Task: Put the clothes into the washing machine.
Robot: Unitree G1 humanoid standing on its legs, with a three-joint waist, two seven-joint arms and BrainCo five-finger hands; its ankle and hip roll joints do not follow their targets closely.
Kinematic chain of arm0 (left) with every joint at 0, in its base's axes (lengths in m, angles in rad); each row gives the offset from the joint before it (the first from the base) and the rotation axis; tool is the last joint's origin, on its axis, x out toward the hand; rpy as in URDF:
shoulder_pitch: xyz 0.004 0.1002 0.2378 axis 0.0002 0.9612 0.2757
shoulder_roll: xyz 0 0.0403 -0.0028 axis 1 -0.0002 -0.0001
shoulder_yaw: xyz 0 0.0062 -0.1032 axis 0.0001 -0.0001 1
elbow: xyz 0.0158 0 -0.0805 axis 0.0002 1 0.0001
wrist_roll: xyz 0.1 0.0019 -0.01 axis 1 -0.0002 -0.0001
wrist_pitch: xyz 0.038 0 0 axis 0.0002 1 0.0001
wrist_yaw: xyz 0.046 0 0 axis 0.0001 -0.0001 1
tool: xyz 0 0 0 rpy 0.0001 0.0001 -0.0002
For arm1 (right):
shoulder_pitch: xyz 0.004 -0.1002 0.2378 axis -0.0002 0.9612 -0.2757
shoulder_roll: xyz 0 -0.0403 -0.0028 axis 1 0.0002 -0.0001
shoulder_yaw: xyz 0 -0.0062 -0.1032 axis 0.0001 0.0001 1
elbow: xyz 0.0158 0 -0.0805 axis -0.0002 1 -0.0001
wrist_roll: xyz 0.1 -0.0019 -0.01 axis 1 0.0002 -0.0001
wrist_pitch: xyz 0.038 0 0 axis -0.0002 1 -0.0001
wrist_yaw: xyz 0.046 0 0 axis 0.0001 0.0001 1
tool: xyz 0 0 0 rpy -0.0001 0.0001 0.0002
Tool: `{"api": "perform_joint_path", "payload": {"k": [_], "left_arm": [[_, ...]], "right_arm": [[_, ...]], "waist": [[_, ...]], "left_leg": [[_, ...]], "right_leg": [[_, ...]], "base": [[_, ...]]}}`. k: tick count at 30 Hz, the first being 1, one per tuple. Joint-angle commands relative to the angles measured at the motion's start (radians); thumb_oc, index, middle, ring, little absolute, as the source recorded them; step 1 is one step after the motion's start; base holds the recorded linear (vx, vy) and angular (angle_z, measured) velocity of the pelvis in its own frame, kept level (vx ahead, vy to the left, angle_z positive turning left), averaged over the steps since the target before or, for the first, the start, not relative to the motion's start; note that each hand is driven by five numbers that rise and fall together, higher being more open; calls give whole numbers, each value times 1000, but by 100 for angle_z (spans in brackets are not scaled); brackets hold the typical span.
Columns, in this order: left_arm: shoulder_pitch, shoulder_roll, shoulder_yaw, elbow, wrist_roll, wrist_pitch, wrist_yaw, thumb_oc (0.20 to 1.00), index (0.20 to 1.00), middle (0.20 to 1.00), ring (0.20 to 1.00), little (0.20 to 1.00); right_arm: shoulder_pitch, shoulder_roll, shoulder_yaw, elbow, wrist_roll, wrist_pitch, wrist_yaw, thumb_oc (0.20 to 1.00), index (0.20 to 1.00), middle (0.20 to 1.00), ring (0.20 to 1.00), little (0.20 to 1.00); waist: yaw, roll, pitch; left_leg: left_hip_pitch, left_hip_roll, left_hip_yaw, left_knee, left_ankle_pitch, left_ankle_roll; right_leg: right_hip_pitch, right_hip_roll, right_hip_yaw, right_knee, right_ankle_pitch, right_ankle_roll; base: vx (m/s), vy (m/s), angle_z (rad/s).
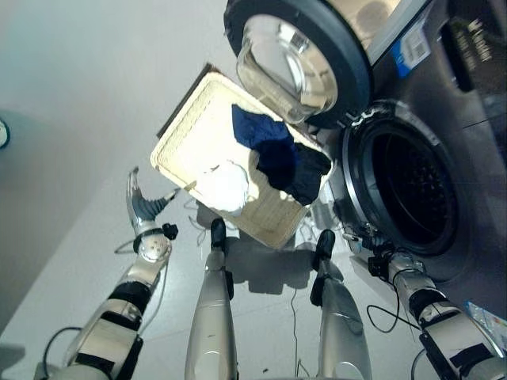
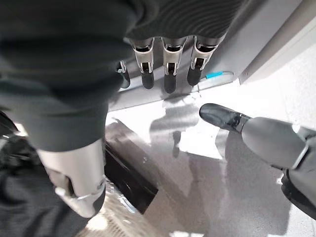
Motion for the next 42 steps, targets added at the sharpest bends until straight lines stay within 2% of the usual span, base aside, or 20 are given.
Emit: {"api": "perform_joint_path", "payload": {"k": [1, 4, 5, 9, 12, 16, 20, 28, 32, 42], "left_arm": [[-57, 48, -13, -40, 193, 32, 96, 1000, 1000, 1000, 1000, 1000], [-90, 81, -60, -49, 285, 50, 87, 1000, 1000, 1000, 1000, 1000], [-113, 103, -104, -48, 339, 53, 74, 1000, 1000, 1000, 1000, 1000], [-143, 123, -153, -36, 361, 56, 36, 1000, 1000, 1000, 1000, 1000], [-185, 135, -227, 3, 376, 75, -60, 1000, 1000, 1000, 1000, 1000], [-218, 141, -281, 43, 386, 77, -91, 1000, 1000, 1000, 1000, 1000], [-282, 149, -348, 90, 350, 55, -158, 1000, 1000, 1000, 1000, 1000], [-324, 126, -388, 140, 315, 81, -242, 1000, 1000, 1000, 1000, 1000], [-357, 114, -407, 208, 306, 119, -284, 1000, 1000, 1000, 1000, 1000], [-387, 88, -415, 274, 301, 140, -301, 1000, 1000, 1000, 1000, 1000]], "right_arm": [[29, -48, 28, -53, 45, -23, 1, 1000, 1000, 1000, 1000, 1000], [17, -66, 30, -67, 50, -21, 5, 1000, 1000, 1000, 1000, 1000], [3, -82, 33, -77, 52, -16, 11, 1000, 1000, 1000, 1000, 1000], [-14, -103, 33, -87, 53, -13, 24, 1000, 1000, 1000, 1000, 1000], [-42, -124, 41, -92, 46, -15, 35, 1000, 1000, 1000, 1000, 1000], [-71, -139, 57, -96, 51, -12, 43, 1000, 1000, 1000, 1000, 1000], [-99, -157, 76, -101, 50, -11, 45, 1000, 1000, 1000, 1000, 1000], [-133, -159, 97, -82, 54, -13, 47, 1000, 1000, 1000, 1000, 1000], [-161, -156, 118, -69, 57, -14, 48, 1000, 1000, 1000, 1000, 1000], [-183, -136, 143, -62, 65, -25, 38, 1000, 1000, 1000, 1000, 1000]], "waist": [[-8, -48, -9], [-12, -43, -9], [-18, -38, -9], [-26, -32, -9], [-36, -21, -9], [-46, -17, -9], [-63, -12, -9], [-70, -11, -9], [-78, -15, -9], [-84, -27, -9]], "left_leg": [[-63, -137, 3, 105, -87, 93], [-101, -141, -2, 127, -91, 94], [-120, -144, -3, 134, -92, 94], [-146, -147, -2, 143, -92, 94], [-181, -149, -1, 156, -89, 93], [-205, -147, -1, 158, -83, 91], [-232, -144, 6, 154, -72, 84], [-254, -149, 2, 145, -60, 82], [-266, -152, -3, 143, -53, 81], [-276, -153, -10, 134, -45, 80]], "right_leg": [[-70, 98, -35, -6, 52, -27], [-104, 98, -34, 8, 53, -26], [-125, 99, -33, 13, 56, -27], [-151, 101, -30, 21, 58, -26], [-192, 104, -24, 36, 61, -25], [-221, 108, -20, 41, 66, -24], [-253, 117, -12, 42, 70, -26], [-277, 125, -7, 43, 76, -24], [-290, 135, 1, 42, 80, -24], [-297, 142, 2, 35, 88, -22]], "base": [[-6, -8, -4], [0, 0, 0], [0, 0, 0], [7, 25, -3], [20, 57, -2], [9, 31, 1], [10, 72, -1], [1, 9, -1], [4, 9, 0], [0, 1, 0]]}}
